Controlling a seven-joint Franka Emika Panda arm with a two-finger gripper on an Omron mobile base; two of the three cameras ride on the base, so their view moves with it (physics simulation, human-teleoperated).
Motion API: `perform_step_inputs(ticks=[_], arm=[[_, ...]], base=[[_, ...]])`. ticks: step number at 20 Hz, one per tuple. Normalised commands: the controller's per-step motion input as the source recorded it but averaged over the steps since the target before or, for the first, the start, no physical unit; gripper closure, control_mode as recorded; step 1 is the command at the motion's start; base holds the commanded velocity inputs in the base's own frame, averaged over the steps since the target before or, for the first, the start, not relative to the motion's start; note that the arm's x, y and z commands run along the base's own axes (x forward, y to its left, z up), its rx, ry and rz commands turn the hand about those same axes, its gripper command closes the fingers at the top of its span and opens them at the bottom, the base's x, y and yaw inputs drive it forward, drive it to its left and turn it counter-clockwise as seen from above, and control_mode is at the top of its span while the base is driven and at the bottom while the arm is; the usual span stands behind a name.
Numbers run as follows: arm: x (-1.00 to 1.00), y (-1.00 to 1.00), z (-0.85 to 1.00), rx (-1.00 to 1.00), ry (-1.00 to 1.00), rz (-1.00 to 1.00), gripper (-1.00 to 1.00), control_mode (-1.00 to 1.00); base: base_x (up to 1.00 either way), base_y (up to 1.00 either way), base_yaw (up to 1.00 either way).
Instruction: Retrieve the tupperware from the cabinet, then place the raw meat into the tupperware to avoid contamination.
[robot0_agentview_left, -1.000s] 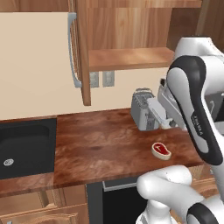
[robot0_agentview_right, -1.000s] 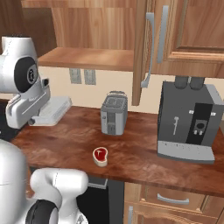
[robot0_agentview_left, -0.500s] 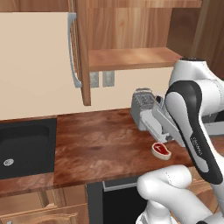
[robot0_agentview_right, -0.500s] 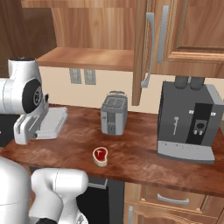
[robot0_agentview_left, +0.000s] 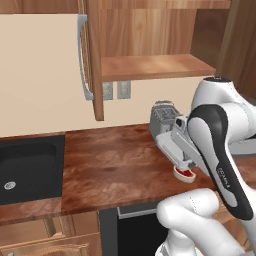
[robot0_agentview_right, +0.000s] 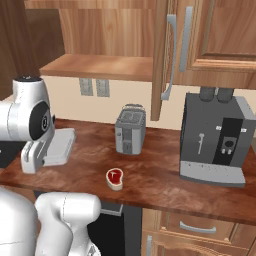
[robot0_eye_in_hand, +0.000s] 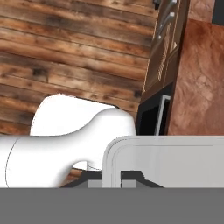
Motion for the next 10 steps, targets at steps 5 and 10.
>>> perform_step_inputs(ticks=[5, 10], arm=[[0.11, 0.04, -0.17, 0.0, 0.0, 0.0, 1.0, -1.0], [0.21, 0.04, -0.18, 0.0, 0.0, 0.0, 1.0, -1.0]], base=[[0.0, 0.0, 0.0], [0.0, 0.0, 0.0]])
